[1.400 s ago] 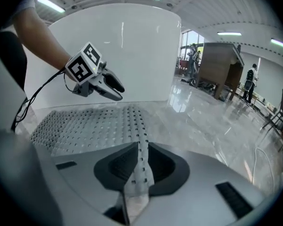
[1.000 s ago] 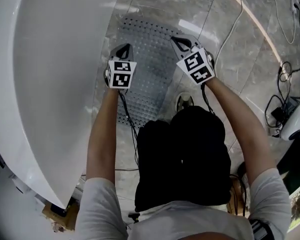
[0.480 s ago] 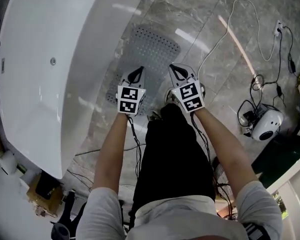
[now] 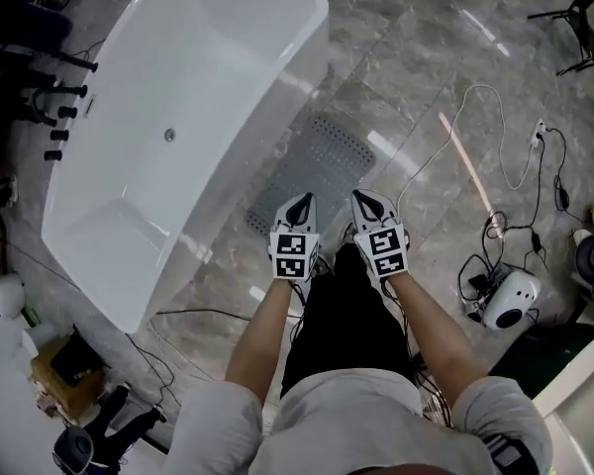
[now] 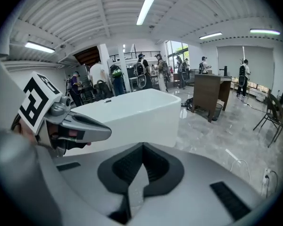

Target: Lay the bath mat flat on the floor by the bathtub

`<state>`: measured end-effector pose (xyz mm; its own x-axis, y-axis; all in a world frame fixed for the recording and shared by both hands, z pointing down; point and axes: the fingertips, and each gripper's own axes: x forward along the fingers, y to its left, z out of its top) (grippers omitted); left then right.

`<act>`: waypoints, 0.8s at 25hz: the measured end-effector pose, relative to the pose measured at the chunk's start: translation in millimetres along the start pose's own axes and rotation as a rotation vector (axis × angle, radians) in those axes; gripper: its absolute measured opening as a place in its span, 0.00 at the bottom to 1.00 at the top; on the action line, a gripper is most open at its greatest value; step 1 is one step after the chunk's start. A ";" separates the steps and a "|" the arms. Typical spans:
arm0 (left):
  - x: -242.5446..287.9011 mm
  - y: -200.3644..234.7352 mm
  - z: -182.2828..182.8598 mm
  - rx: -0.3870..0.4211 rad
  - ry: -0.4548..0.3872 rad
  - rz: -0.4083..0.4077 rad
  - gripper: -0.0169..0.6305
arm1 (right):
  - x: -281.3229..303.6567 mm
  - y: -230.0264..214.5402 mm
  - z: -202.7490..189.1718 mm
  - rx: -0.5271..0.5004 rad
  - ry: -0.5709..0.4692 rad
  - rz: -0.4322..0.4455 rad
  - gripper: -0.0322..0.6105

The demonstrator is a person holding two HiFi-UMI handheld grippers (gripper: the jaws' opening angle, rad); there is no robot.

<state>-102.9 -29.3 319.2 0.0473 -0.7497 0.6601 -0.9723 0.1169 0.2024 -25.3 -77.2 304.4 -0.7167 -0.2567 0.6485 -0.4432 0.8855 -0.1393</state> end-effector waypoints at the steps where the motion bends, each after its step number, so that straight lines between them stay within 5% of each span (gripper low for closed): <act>1: -17.5 -3.3 4.4 -0.009 -0.011 0.002 0.04 | -12.6 10.7 6.6 -0.015 -0.007 0.008 0.06; 9: -142.4 3.0 23.1 -0.088 -0.125 0.119 0.04 | -83.6 94.0 54.2 -0.125 -0.065 0.062 0.06; 20: -252.9 -17.0 32.8 -0.106 -0.243 0.173 0.04 | -145.0 185.7 98.0 -0.205 -0.149 0.107 0.06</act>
<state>-105.9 137.0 125.1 -0.1853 -0.8448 0.5020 -0.9312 0.3142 0.1849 -56.5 86.4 111.2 -0.8319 -0.1981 0.5184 -0.2531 0.9668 -0.0367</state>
